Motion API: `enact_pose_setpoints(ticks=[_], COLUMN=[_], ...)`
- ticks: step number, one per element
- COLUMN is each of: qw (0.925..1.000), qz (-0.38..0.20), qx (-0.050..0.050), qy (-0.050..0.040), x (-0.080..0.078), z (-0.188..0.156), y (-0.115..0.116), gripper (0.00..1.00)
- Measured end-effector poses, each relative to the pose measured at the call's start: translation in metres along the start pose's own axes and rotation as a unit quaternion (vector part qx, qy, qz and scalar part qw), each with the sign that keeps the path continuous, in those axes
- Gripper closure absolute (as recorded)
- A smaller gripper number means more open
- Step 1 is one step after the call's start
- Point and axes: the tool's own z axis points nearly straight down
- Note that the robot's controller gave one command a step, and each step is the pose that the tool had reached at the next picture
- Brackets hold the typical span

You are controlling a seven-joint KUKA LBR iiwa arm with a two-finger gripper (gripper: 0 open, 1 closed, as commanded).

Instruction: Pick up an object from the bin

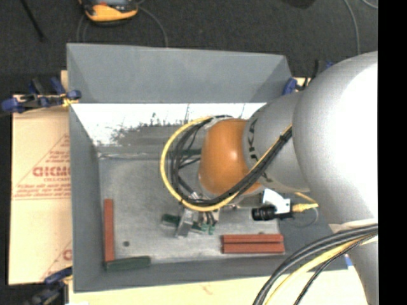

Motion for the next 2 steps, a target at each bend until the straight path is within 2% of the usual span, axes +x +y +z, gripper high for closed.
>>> enact_pose_setpoints(ticks=[1,2], qw=[1.0,1.0], qz=[0.0,-0.001], qx=[0.001,-0.001], qy=[0.0022,-0.0019], x=[0.001,-0.001], z=[-0.02,-0.038], y=[-0.001,0.0], gripper=[1.0,1.0])
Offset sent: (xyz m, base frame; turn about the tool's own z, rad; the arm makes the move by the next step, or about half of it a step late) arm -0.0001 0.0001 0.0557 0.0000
